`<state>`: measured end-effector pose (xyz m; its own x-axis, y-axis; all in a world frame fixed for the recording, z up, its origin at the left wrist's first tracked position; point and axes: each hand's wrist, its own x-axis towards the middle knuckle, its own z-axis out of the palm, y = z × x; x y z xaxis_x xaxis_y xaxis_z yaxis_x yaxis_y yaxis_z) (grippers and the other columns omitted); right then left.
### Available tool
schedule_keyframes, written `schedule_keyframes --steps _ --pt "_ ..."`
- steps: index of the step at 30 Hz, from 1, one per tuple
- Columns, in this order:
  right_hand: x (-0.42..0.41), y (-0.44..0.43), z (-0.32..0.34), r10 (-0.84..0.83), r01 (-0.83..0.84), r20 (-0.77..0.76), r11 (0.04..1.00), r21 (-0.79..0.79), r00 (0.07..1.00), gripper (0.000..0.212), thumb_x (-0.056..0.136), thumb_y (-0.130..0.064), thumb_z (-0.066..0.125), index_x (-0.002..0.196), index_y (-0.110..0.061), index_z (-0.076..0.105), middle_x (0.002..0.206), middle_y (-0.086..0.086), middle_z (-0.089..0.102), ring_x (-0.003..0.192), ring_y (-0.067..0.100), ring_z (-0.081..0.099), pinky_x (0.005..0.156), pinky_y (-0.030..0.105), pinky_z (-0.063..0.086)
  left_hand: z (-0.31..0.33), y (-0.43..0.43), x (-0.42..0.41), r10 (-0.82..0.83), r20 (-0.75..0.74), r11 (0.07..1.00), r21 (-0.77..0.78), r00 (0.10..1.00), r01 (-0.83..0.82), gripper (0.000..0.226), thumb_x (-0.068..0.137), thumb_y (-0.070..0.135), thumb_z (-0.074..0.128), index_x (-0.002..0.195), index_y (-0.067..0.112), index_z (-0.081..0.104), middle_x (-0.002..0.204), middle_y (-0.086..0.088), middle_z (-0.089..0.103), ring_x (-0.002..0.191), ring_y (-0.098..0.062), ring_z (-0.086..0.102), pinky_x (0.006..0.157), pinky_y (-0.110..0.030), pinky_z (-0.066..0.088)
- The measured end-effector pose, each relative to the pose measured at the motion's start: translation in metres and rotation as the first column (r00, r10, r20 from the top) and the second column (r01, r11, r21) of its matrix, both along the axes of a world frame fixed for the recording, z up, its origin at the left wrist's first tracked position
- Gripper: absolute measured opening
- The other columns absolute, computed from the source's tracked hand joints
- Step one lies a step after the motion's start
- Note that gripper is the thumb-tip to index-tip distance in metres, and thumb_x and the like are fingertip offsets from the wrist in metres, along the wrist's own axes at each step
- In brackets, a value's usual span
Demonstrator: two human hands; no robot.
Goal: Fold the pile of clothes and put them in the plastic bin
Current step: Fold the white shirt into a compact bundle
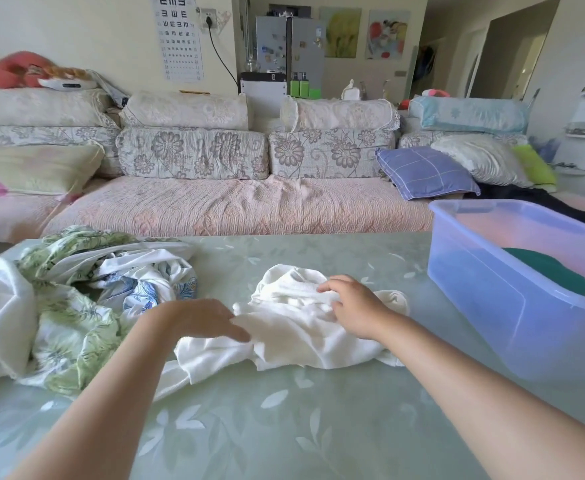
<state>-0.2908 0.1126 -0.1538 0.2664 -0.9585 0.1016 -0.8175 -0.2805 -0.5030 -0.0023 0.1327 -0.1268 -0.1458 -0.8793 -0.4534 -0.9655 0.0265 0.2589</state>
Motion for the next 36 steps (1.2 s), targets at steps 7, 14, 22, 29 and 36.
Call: schedule_keyframes --steps 7,14,22,29,36 --pt "0.008 -0.020 -0.010 -0.077 0.096 -0.262 0.993 0.063 0.962 0.071 0.097 -0.025 0.055 0.157 -0.034 0.018 0.149 0.011 0.046 0.132 0.031 0.048 0.104 0.038 0.042 -0.031 -0.004 -0.045 -0.091 -0.079 0.960 -0.274 0.993 0.067 0.076 0.084 0.041 0.069 0.150 0.041 0.030 0.137 -0.002 0.054 0.120 -0.025 0.054 0.098 -0.033 0.044" --pt "-0.019 -0.021 0.003 -0.287 0.256 -0.131 0.943 -0.211 0.949 0.023 0.089 -0.009 0.058 0.102 -0.020 0.073 0.108 0.009 0.064 0.102 0.032 0.063 0.080 0.033 0.047 -0.011 -0.001 -0.042 -0.087 -0.082 0.881 -0.472 0.993 0.038 0.023 0.079 0.034 0.071 0.102 0.035 0.069 0.096 0.008 0.067 0.087 -0.016 0.061 0.076 -0.028 0.051" --pt "-0.070 0.002 0.020 -0.482 0.400 -0.695 0.868 -0.294 0.534 0.046 0.090 -0.028 0.052 0.136 -0.021 0.048 0.136 0.006 0.050 0.125 0.027 0.051 0.103 0.040 0.033 0.029 0.025 -0.066 -0.213 -0.200 0.977 -0.075 0.956 0.202 0.016 0.074 0.050 0.077 0.078 0.040 0.064 0.083 0.018 0.061 0.082 -0.009 0.058 0.071 -0.022 0.042" --pt "-0.041 0.026 0.007 0.134 -0.123 -0.386 0.991 0.053 0.913 0.059 0.098 -0.026 0.043 0.154 -0.041 0.030 0.164 -0.007 0.022 0.149 0.015 0.026 0.117 0.031 0.021 -0.001 0.050 -0.105 -0.100 -0.363 0.893 0.378 0.927 0.245 0.028 0.095 0.041 0.057 0.095 0.018 0.073 0.088 0.001 0.064 0.070 -0.017 0.061 0.079 -0.039 0.058" --pt "-0.055 0.037 0.016 0.052 -0.064 -0.629 0.998 0.004 0.775 0.038 0.097 -0.041 0.045 0.134 -0.040 0.053 0.134 0.000 0.061 0.125 0.026 0.055 0.096 0.034 0.043 -0.051 0.023 -0.079 -0.146 -0.090 0.904 -0.417 0.985 0.095 0.032 0.088 0.038 0.065 0.120 0.034 0.059 0.127 0.005 0.051 0.122 -0.018 0.046 0.102 -0.040 0.041"
